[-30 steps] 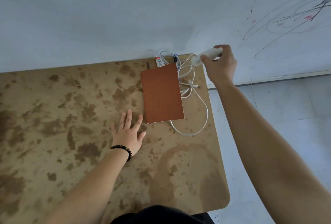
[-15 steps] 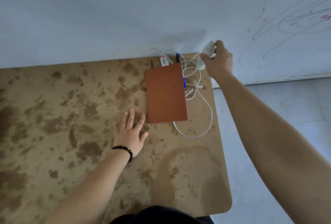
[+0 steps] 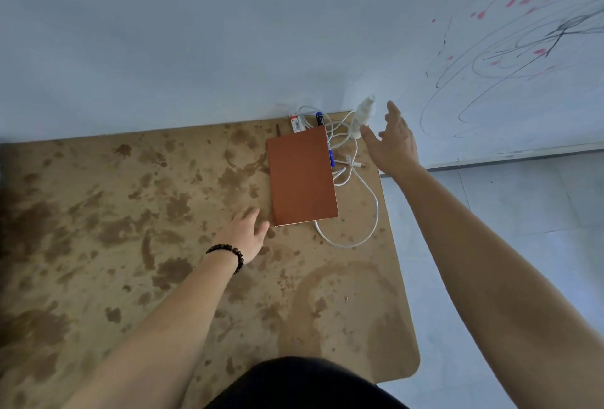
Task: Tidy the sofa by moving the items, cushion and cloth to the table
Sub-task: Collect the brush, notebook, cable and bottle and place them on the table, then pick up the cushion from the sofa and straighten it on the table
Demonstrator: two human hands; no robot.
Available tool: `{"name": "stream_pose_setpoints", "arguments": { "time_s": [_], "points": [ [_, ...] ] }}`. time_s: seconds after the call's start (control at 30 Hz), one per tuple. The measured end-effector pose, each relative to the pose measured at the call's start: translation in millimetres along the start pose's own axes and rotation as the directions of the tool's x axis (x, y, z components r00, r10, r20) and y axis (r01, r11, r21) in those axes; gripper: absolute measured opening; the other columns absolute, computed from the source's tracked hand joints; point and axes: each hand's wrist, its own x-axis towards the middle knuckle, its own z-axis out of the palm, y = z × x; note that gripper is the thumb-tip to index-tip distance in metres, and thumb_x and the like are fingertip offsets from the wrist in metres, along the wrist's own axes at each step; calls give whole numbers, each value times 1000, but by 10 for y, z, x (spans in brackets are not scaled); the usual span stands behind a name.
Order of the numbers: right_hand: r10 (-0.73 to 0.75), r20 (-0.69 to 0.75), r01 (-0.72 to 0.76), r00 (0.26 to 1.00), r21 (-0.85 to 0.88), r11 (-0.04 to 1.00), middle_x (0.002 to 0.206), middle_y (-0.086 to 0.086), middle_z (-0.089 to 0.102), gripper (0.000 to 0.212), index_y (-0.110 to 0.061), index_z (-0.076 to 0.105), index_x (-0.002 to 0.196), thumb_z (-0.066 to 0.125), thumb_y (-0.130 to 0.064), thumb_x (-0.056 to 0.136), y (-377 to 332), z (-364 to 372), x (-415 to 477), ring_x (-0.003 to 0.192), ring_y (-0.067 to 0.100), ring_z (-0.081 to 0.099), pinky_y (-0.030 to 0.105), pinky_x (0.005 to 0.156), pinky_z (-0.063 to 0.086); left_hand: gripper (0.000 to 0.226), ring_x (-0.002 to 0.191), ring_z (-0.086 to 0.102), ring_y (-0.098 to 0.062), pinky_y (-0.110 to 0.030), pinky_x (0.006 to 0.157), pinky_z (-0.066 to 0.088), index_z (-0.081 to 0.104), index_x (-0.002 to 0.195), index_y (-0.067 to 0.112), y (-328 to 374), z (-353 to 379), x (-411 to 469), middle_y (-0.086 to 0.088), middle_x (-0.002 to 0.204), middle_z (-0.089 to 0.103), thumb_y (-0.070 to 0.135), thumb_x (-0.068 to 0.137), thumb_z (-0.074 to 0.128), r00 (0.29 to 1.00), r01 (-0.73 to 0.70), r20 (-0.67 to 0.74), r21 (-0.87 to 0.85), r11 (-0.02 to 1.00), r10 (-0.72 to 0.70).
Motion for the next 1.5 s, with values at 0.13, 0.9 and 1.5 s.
{"name": "stream_pose_setpoints", "arguments": {
  "time_s": [0.13,0.9,1.5],
  "points": [
    [-42,-86,59,995,206,977,140,-2,53,55,-23,38,150,50,-44,101,-149,-250,-899,109,10,60,31,98,45,57,141,36,-19,-36,106,39,26,152,24,2,-345,-488,0,160,24,49,102,29,958,-153,-264,-147,977,110],
    [-393,257,260,883,431,864,123,-21,61,43,-33,53,133,57,-42,91,483,-309,-3503,102,-9,60,7,75,44,38,110,55,10,-6,79,46,51,131,26,-253,968,-3897,16,120,63,30,94,55,583,-225,-537,-828,514,-610],
    [-701,713,652,-17,539,533,126,-22,59,47,-34,47,137,66,-29,94,-406,1246,-6642,107,-3,61,16,76,51,34,110,63,-16,-32,87,53,53,122,34,-678,4001,-7311,12,116,65,20,92,61,-277,-383,33,-920,79,-960]
  ]
}}
